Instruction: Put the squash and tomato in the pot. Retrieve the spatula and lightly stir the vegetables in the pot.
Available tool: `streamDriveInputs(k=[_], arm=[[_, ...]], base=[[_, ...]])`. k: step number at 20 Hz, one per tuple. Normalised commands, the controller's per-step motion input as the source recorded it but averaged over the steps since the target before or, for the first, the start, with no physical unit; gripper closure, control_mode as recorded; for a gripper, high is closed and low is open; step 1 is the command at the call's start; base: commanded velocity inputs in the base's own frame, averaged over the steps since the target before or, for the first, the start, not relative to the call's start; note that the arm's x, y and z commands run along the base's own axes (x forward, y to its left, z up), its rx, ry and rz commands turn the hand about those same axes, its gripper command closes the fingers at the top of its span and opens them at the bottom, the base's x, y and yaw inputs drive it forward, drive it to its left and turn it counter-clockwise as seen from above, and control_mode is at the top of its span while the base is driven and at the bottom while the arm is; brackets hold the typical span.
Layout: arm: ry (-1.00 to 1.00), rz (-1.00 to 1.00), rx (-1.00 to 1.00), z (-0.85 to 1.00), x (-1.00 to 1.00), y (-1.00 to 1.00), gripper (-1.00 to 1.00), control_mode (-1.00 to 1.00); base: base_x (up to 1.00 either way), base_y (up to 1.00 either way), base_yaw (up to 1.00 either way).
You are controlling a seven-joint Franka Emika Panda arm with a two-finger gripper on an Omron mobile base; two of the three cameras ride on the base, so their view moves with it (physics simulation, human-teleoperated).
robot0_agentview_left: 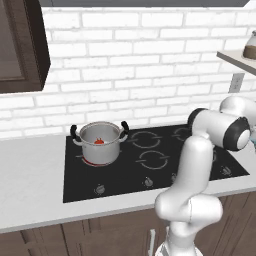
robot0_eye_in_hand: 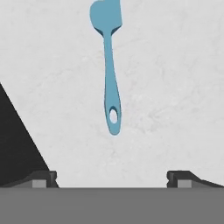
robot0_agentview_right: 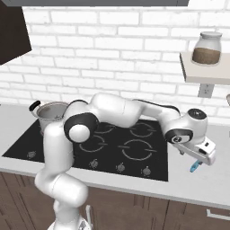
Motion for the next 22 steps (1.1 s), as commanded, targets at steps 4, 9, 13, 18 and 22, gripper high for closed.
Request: streamDriveInputs(k=[4,9,13,18,22], arm=[[0.09,0.04,0.2,0.0,0.05,-0.47,-1.0,-1.0],[0.01,0.01,0.05,-0.18,0.08,-0.17,-1.0,-1.0],[-0.06,-0.02,-0.03,-0.43,0.3,0.06,-1.0,-1.0],[-0.11,-0.08,-0.06,-0.58,0.3,0.24,-1.0,-1.0],[-0.1,-0.13,-0.11,-0.51,0.13,0.31,-1.0,-1.0]], base=[[0.0,0.0,0.0],[0.0,0.0,0.0],[0.0,0.0,0.0],[0.0,0.0,0.0],[0.0,0.0,0.0]])
